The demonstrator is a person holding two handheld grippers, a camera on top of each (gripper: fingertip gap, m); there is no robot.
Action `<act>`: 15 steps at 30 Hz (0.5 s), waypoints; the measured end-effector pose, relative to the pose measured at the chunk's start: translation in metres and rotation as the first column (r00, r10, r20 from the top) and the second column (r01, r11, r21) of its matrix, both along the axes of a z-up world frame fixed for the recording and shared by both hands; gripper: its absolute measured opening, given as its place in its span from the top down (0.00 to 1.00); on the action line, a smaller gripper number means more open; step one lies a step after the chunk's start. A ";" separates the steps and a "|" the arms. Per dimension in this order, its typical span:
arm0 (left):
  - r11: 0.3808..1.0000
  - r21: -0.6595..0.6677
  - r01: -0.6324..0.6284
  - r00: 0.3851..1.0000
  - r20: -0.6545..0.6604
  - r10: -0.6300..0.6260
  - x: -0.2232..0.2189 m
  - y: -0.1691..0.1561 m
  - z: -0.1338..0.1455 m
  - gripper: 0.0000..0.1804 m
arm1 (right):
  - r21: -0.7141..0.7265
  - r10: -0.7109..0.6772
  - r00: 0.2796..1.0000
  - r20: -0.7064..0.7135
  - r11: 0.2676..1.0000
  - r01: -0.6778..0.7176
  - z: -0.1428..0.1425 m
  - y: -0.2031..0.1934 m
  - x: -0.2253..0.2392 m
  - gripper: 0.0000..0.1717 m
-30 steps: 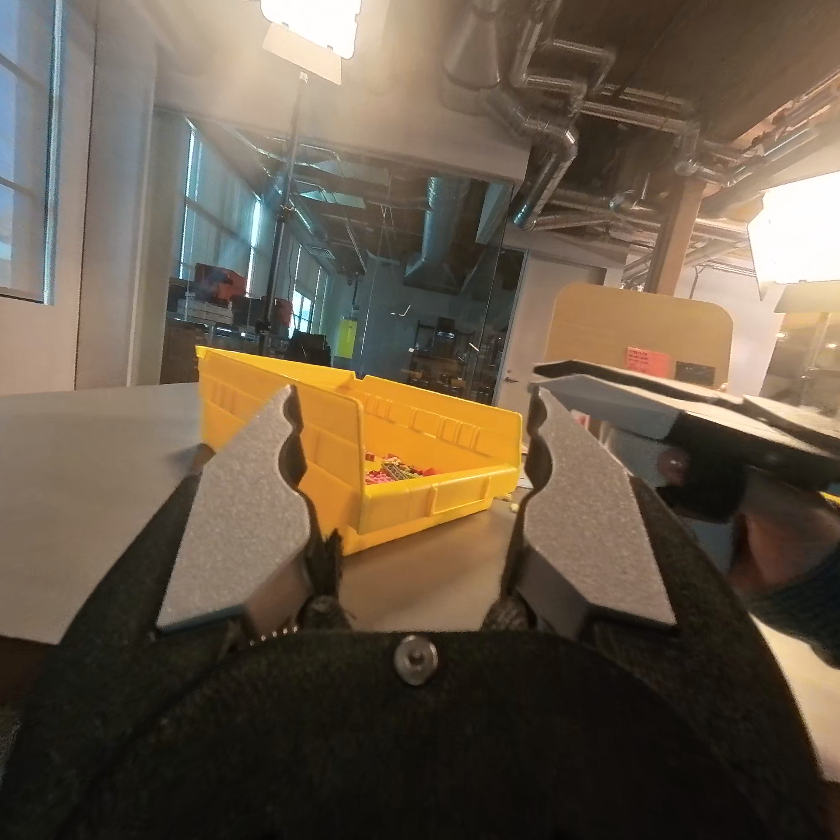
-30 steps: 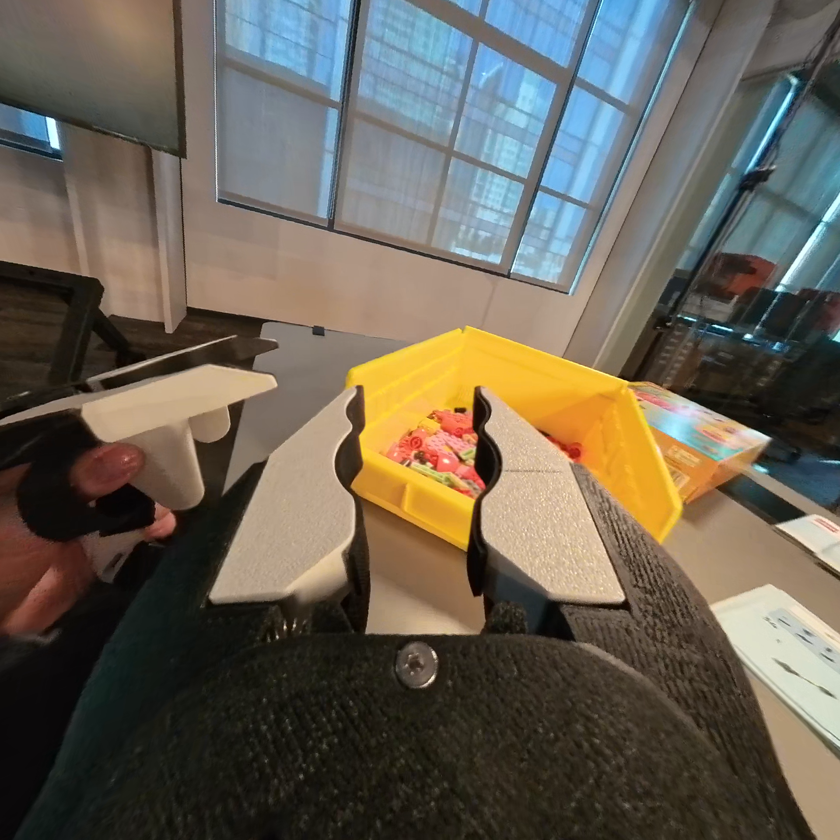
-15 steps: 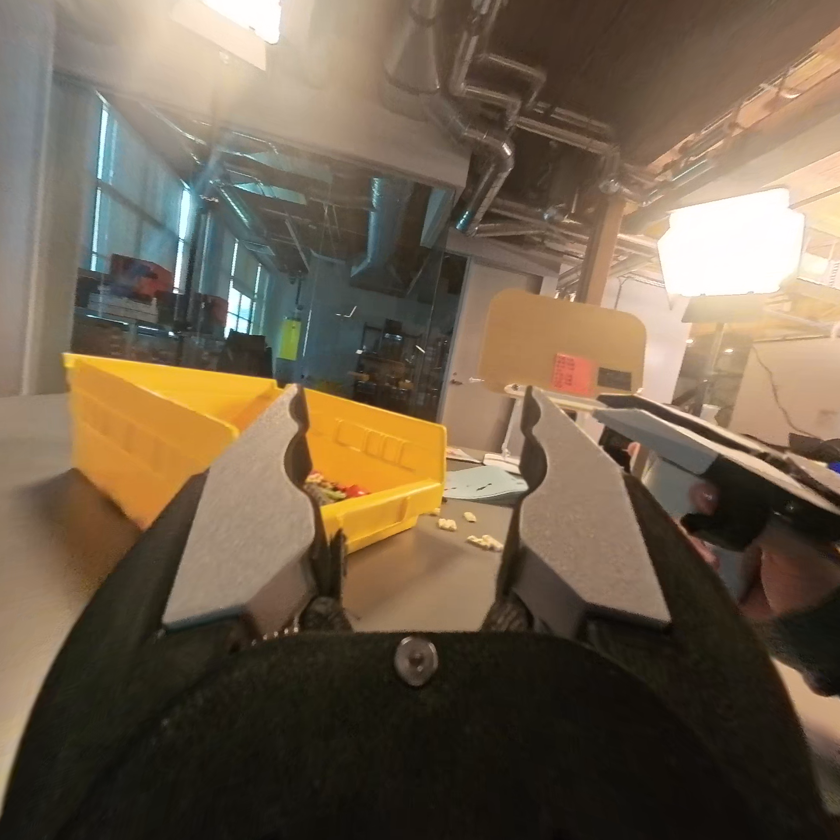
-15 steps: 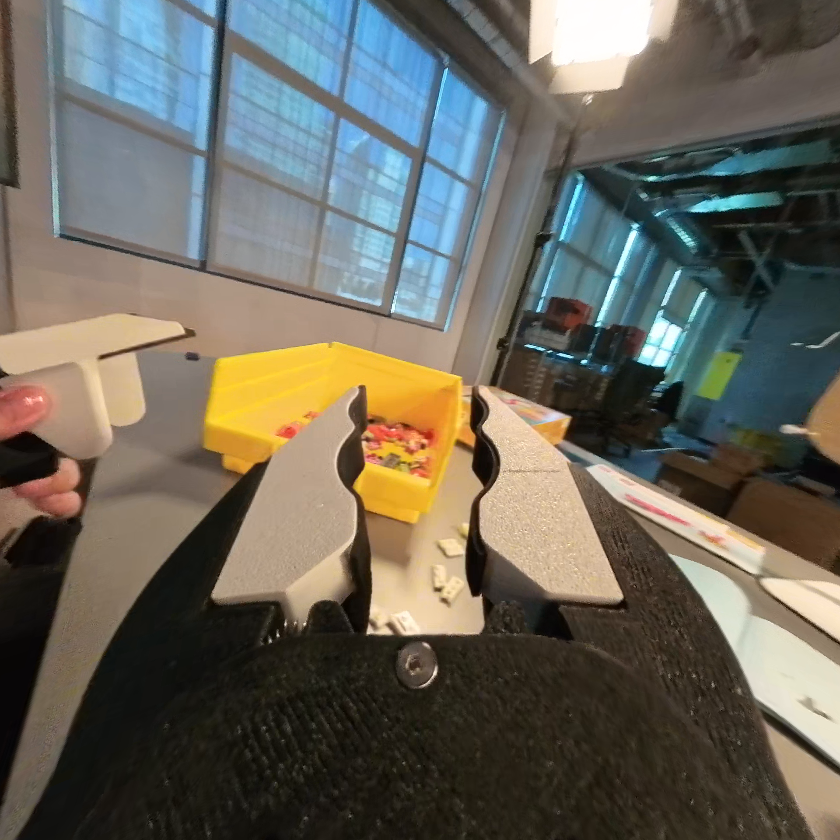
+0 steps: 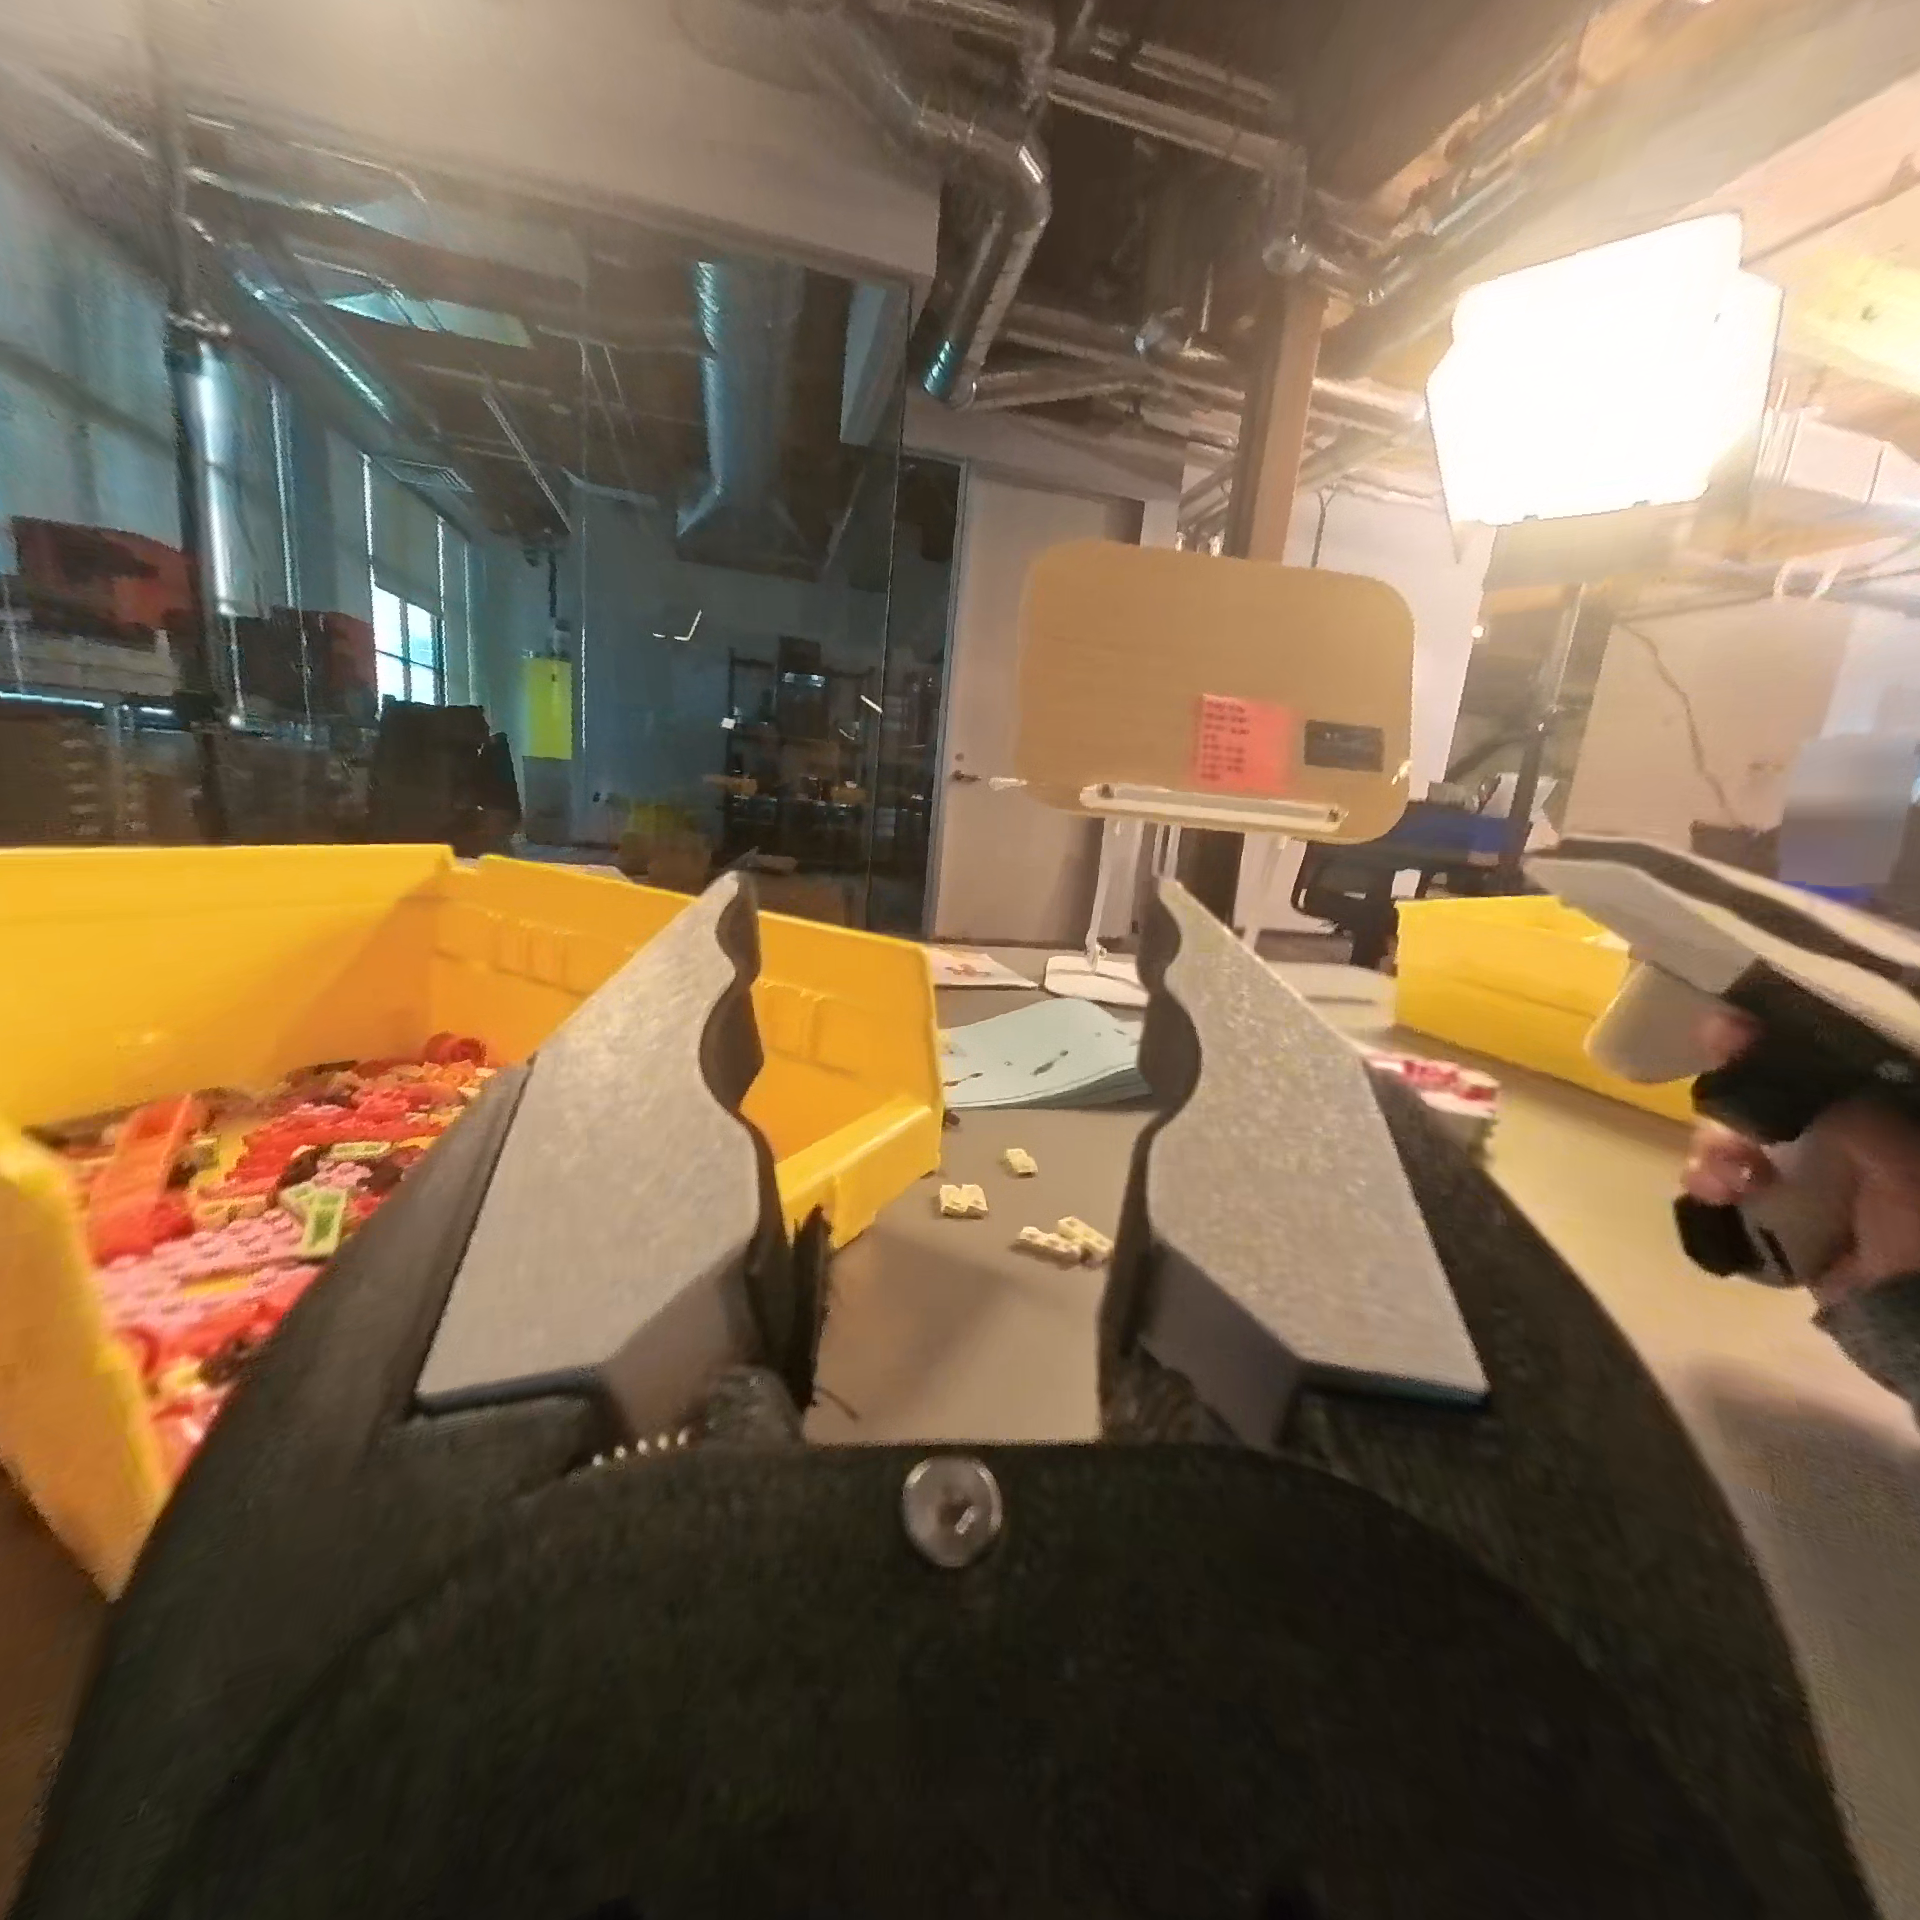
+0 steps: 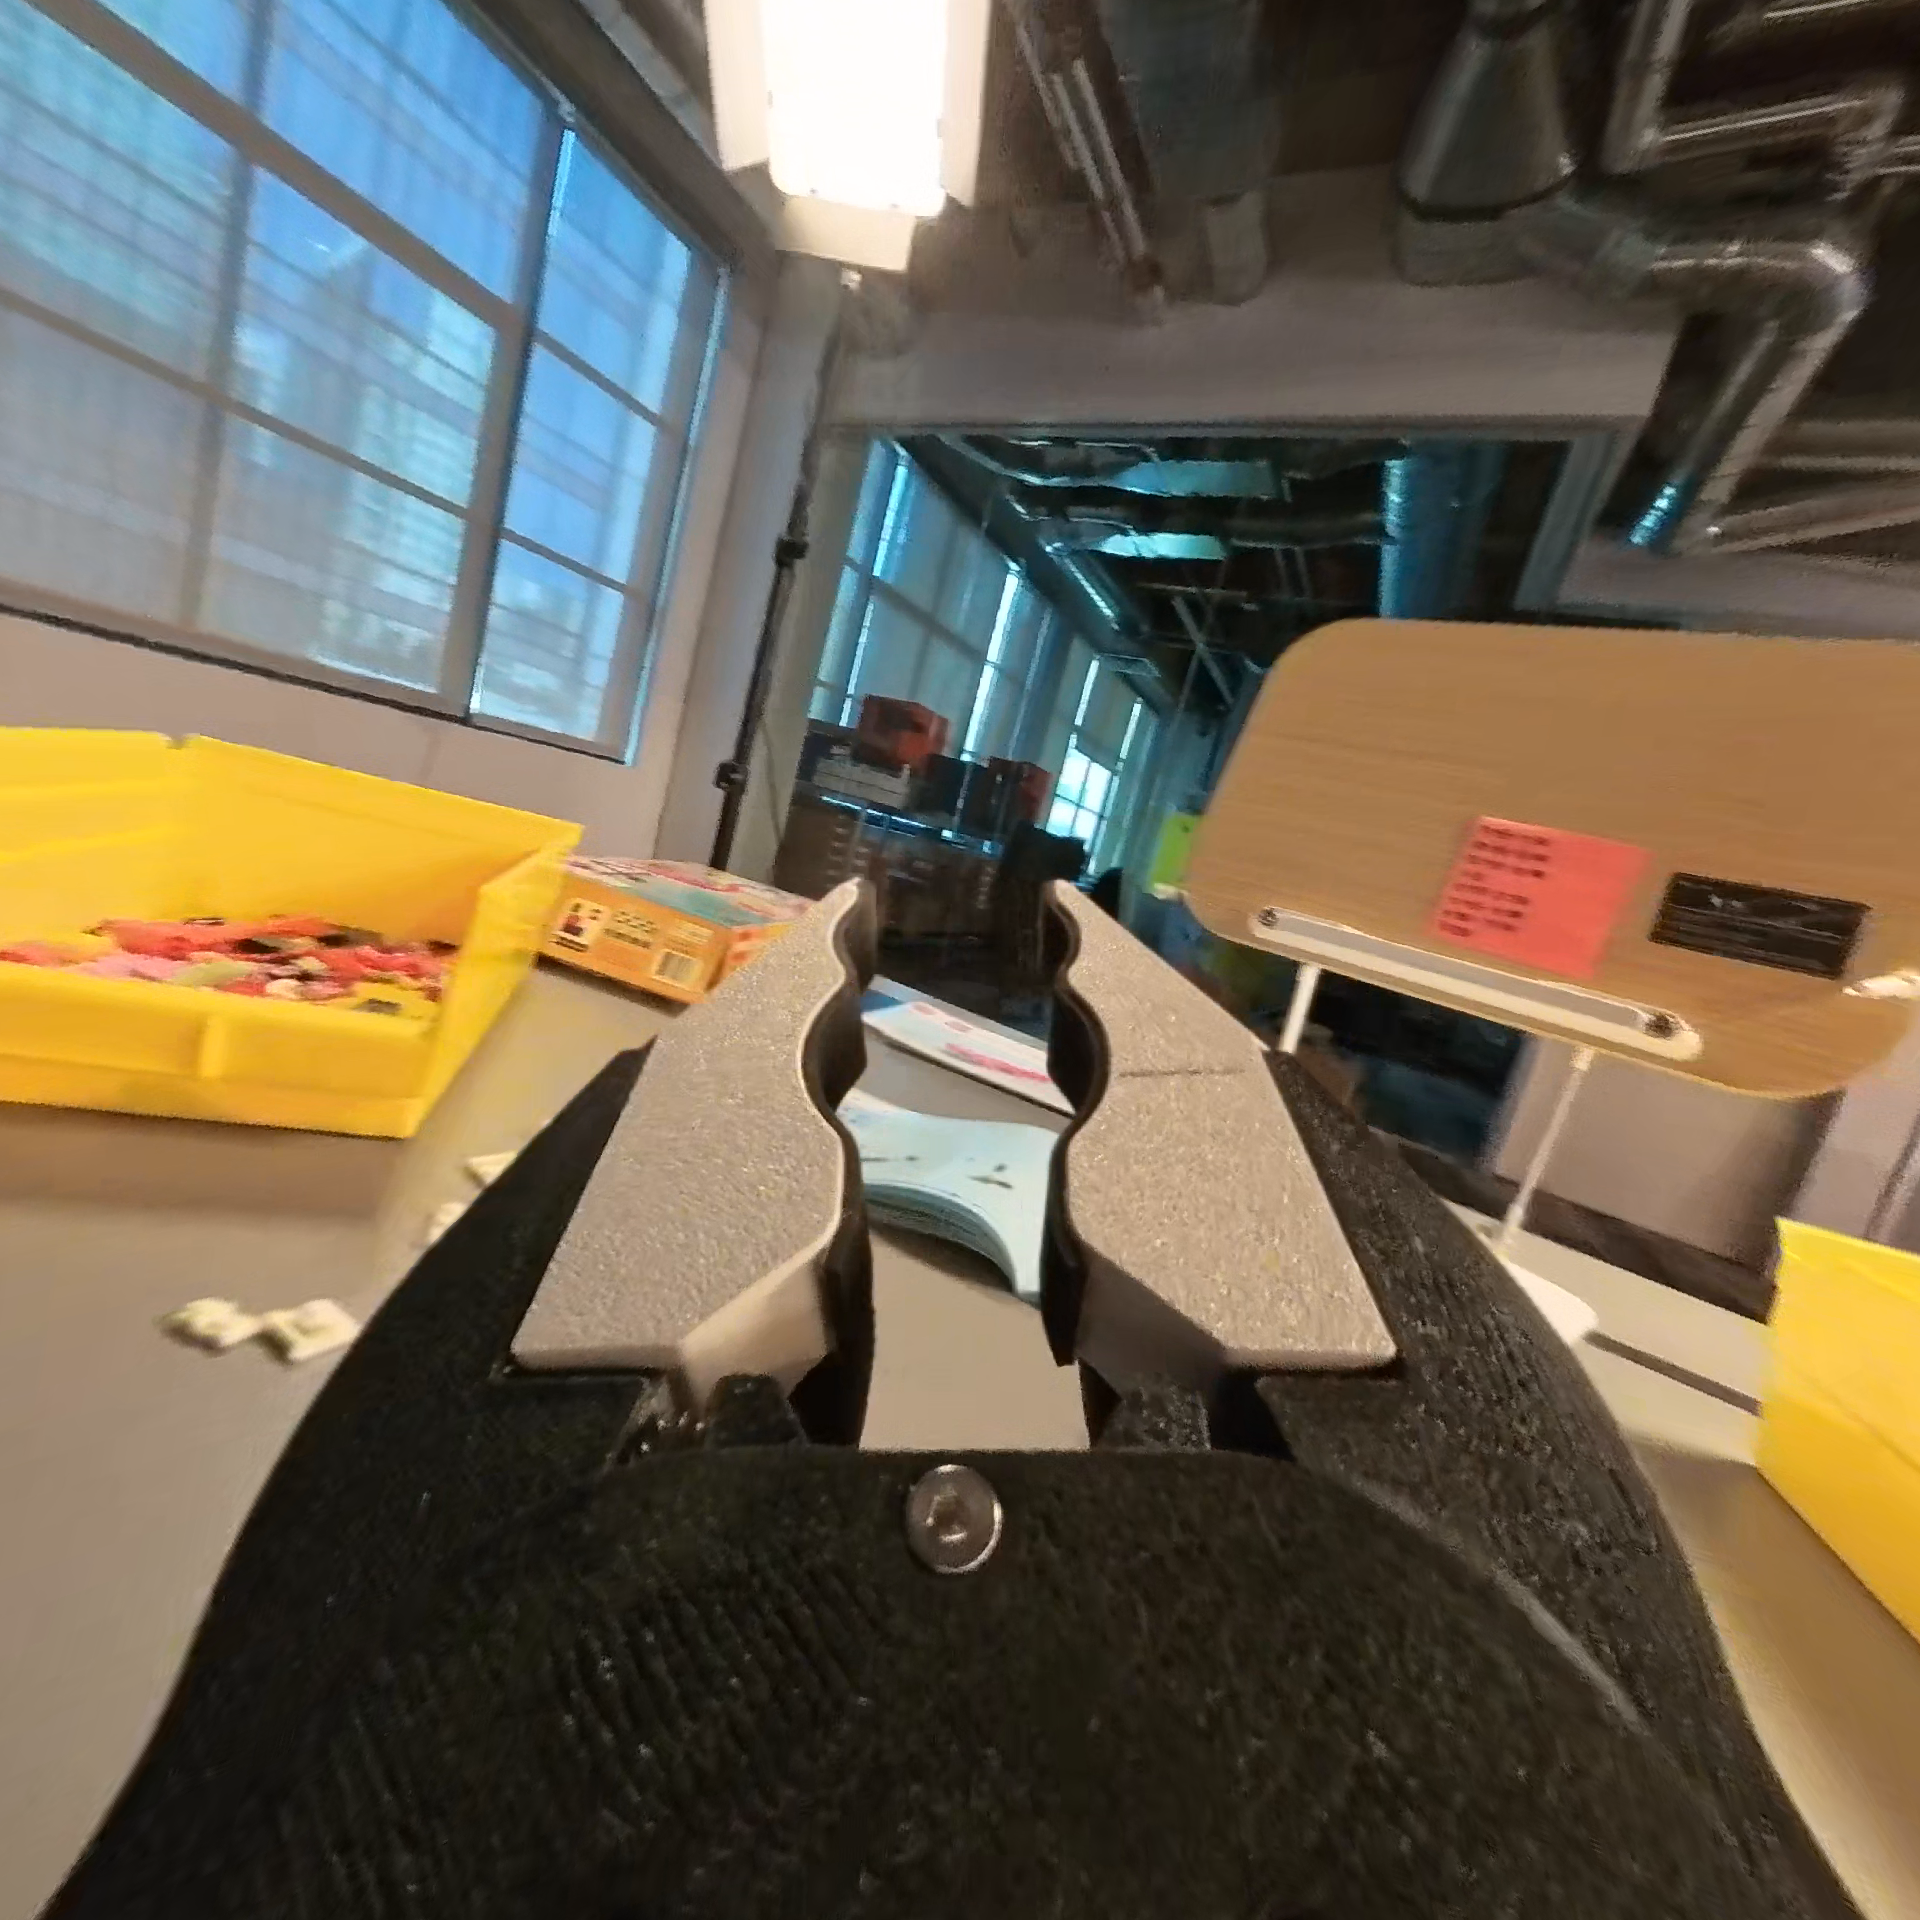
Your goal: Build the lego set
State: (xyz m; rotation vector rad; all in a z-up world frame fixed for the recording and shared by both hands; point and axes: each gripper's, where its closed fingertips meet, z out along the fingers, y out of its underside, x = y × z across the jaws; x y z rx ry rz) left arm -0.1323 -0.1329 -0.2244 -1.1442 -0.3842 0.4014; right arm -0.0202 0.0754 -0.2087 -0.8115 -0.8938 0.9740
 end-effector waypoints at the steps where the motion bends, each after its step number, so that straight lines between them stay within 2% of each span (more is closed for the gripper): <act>1: 1.000 -0.027 0.002 1.000 -0.014 -0.003 0.001 0.006 -0.001 0.61 | -0.018 -0.014 1.000 -0.004 1.000 0.014 -0.004 0.008 -0.001 0.83; 4: 0.995 -0.097 0.018 0.999 -0.043 -0.022 0.004 0.023 -0.006 0.62 | -0.077 -0.008 1.000 -0.013 0.997 0.007 -0.008 0.025 -0.004 0.84; 8: 0.988 -0.150 0.047 0.997 -0.056 -0.056 0.006 0.041 -0.011 0.64 | -0.066 0.035 0.999 0.013 0.997 -0.034 -0.013 0.031 -0.022 0.86; 15: 0.958 -0.226 0.175 0.984 0.018 -0.176 0.010 0.069 -0.025 0.69 | -0.010 0.067 0.996 0.063 0.998 -0.067 -0.018 0.037 -0.061 0.88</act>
